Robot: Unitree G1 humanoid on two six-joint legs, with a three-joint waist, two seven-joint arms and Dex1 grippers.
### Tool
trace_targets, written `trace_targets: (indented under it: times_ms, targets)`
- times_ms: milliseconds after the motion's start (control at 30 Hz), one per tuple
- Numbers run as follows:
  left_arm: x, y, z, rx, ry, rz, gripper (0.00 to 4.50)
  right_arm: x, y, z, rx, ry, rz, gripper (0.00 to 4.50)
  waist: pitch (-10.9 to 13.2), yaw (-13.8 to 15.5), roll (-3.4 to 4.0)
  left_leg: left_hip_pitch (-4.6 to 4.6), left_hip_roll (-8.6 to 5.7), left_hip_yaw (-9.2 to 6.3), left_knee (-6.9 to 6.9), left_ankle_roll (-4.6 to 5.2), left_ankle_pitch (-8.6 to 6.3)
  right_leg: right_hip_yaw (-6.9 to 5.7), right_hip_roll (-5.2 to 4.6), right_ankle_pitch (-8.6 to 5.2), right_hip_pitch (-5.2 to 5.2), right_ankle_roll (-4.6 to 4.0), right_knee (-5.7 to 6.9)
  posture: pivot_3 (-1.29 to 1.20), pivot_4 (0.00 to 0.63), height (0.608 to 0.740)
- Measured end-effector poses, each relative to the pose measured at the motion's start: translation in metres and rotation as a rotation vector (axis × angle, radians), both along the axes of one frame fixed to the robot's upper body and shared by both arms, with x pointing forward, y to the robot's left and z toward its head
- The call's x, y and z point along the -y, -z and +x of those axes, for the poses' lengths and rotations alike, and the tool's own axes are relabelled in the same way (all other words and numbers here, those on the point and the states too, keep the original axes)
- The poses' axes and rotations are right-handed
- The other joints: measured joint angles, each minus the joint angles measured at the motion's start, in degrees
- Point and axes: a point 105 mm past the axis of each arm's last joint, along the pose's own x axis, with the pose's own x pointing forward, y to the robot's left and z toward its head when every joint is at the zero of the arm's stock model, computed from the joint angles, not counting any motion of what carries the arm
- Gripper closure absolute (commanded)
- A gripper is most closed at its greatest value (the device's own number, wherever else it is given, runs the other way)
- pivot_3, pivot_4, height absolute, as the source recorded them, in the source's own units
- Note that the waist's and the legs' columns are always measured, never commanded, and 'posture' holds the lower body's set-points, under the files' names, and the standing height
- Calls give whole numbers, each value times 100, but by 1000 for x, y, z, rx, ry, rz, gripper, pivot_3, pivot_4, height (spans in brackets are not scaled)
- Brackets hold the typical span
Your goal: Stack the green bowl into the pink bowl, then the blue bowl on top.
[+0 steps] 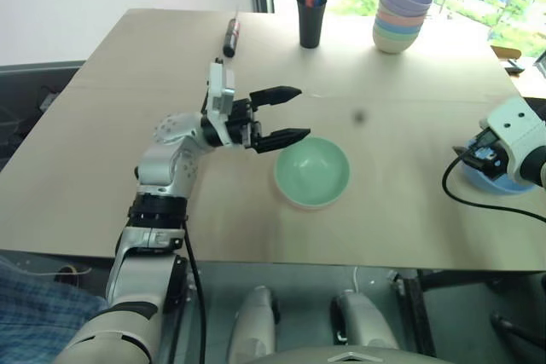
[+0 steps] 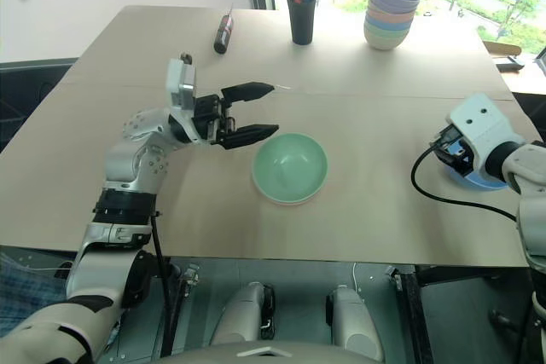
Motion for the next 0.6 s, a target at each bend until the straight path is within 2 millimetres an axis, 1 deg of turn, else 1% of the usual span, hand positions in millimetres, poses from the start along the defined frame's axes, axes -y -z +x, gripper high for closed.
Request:
trace_targets:
  times_ms: [100, 167, 233, 367, 433, 467, 500, 533, 567, 600]
  targets:
    - [3, 0, 0, 4, 14, 0, 0, 4, 19, -1, -50, 27, 52, 1295, 0, -5, 0, -1, 0, -1, 0, 0, 0, 0, 0, 0, 2, 1, -1, 0, 150, 740]
    - [4, 0, 0, 3, 18, 1, 0, 7, 26, -1, -68, 45, 71, 1295, 0, -6, 0, 0, -1, -2, 0, 0, 0, 0, -1, 0, 3, 1, -2, 0, 150, 740]
    - [6, 1, 1, 2, 23, -1, 0, 15, 36, 1, -87, 76, 83, 1295, 0, -6, 0, 0, -1, -4, 0, 0, 0, -2, -1, 0, 6, 1, -4, 0, 150, 740]
    - [8, 2, 0, 5, 32, -1, 0, 33, 73, -2, -176, 130, 94, 1295, 0, 7, 1, -1, -2, -7, -1, 0, 0, -5, -1, 0, 8, 1, -10, 0, 150, 740]
    - [8, 2, 0, 6, 33, -1, 0, 34, 75, -1, -173, 122, 93, 1801, -1, 2, 1, 0, -2, -7, -1, 0, 0, -4, 0, 1, 10, 2, -10, 0, 150, 740]
    - [8, 2, 0, 6, 33, -1, 0, 36, 77, 0, -171, 121, 94, 1970, -1, -7, 1, 3, -2, -7, -1, 1, 0, -5, 0, 1, 13, 2, -11, 0, 150, 740]
    - [8, 2, 0, 6, 32, 0, 0, 37, 78, 0, -168, 117, 93, 2439, -1, -11, 1, 2, -2, -7, -1, 1, 0, -5, 0, 1, 13, 2, -11, 0, 150, 740]
    - [8, 2, 0, 6, 32, 0, 0, 37, 80, 1, -168, 113, 91, 2723, -1, -13, 1, 3, -2, -9, 0, 1, 0, -6, 0, 1, 15, 2, -11, 0, 150, 740]
    - [8, 2, 0, 6, 32, 0, 0, 38, 81, 1, -168, 110, 90, 3219, -1, -15, 1, 3, -2, -10, 0, 1, 0, -7, 0, 1, 15, 2, -11, 0, 150, 740]
    - [8, 2, 0, 6, 31, 0, 0, 38, 81, 2, -167, 106, 89, 3454, -1, -17, 1, 3, -2, -10, 0, 1, 0, -7, 0, 1, 15, 3, -11, 0, 150, 740]
